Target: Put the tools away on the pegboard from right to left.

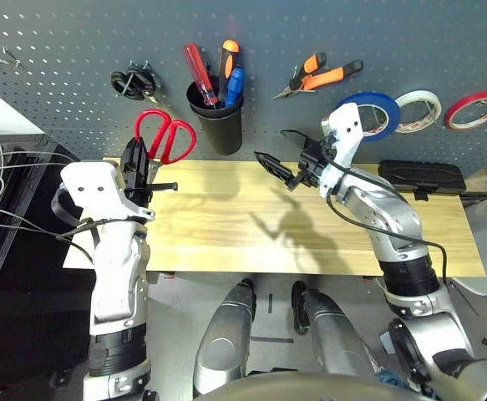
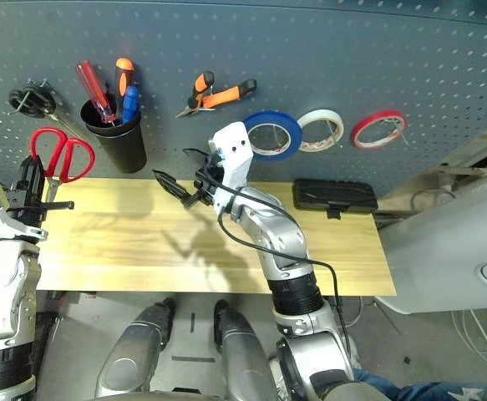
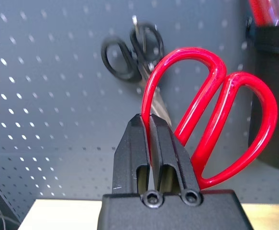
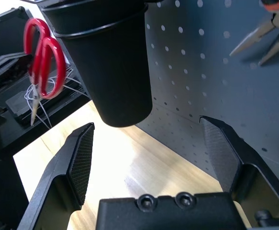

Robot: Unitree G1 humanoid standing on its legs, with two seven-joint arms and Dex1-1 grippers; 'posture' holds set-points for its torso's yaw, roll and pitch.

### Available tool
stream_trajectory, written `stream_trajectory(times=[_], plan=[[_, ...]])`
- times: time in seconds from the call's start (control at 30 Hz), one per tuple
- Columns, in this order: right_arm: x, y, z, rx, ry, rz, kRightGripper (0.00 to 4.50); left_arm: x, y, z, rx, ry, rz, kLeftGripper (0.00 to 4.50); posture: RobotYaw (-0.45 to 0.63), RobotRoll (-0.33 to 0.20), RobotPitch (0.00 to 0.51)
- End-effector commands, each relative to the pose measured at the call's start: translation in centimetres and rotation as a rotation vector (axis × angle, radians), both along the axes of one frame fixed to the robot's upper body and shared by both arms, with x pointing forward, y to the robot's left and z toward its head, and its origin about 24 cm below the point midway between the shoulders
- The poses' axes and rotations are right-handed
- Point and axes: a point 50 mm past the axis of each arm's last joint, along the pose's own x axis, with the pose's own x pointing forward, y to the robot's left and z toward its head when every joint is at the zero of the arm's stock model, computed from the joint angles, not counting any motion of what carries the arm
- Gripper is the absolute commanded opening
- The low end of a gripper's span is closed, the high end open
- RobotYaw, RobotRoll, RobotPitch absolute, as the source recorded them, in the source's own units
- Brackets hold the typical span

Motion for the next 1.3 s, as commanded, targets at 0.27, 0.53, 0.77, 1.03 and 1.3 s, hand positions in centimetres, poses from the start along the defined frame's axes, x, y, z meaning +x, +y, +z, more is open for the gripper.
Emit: stream_trajectory(times=[0.27,0.53,0.77,1.03,1.3], plan=[[0.0,-0.1,-0.3,0.003,0.02,0.005,4.5,-0.7,0.4,0.9,0.0,-0.044,0.017,0.02,0.1,0.0,0.303],[0.0,-0.1,-0.3,0.002,0.019,0.006,4.5,-0.7,0.4,1.0,0.0,-0.045,0.017,0.02,0.1,0.0,0.303],[0.2,0.0,-0.6,0.003,0.01,0.001,4.5,1.6,1.9,3.2,-0.036,-0.135,0.042,0.02,0.1,0.0,0.253],[0.2,-0.1,-0.8,0.003,0.012,-0.005,4.5,2.2,1.9,2.9,-0.044,-0.112,0.027,0.02,0.1,0.0,0.243],[0.2,-0.1,-1.0,0.002,0.018,-0.012,4.5,3.2,1.7,2.4,-0.057,-0.062,0.005,0.02,0.1,0.0,0.247]])
